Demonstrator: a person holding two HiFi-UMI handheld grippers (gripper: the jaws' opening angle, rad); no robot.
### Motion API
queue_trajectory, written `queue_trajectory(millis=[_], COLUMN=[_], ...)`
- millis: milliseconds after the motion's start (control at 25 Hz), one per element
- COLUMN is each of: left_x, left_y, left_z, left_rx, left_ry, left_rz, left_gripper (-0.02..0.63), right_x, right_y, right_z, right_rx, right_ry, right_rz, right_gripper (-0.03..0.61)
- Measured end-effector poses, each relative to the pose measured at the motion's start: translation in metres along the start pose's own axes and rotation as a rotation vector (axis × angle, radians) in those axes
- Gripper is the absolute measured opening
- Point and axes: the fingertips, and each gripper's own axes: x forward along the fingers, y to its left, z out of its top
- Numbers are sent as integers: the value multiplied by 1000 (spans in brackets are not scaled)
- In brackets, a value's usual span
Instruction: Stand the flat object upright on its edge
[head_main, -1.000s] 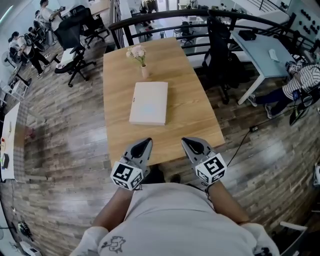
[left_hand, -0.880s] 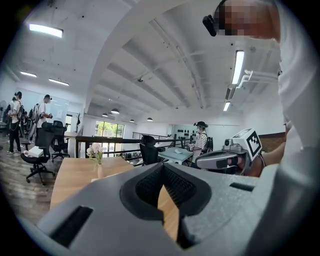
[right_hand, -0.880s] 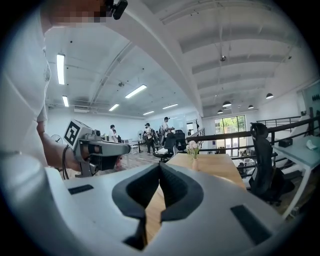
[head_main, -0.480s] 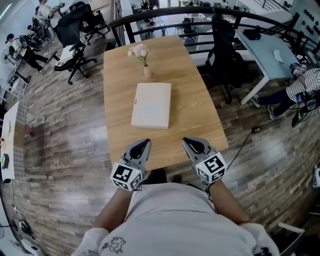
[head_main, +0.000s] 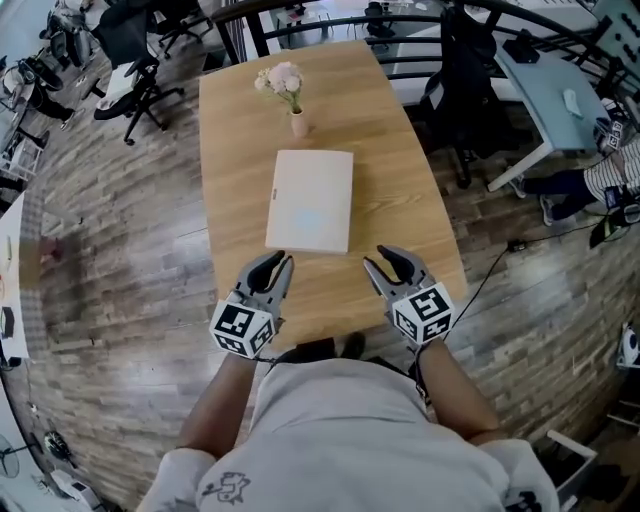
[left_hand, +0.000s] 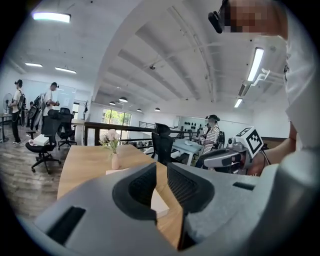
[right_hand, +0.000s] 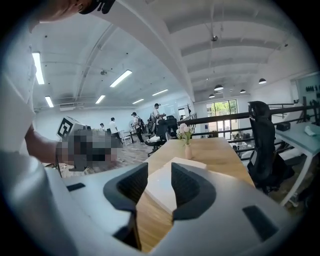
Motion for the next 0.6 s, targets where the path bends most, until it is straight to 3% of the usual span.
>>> queue_trajectory(millis=[160, 360, 600], left_x=[25, 56, 94], left_y=[40, 85, 129], left_z=[-12, -29, -56], left_rx=[-21, -70, -113], left_ry=[56, 139, 242], left_rz=[-6, -32, -46], left_gripper=[118, 208, 259], right_x=[35, 89, 136], right_y=[-19, -38, -65], right_z=[-8, -44, -64], right_rx=[47, 141, 267], right_ry=[45, 182, 249], right_rz=[-7, 35, 46], right_gripper=[184, 252, 324])
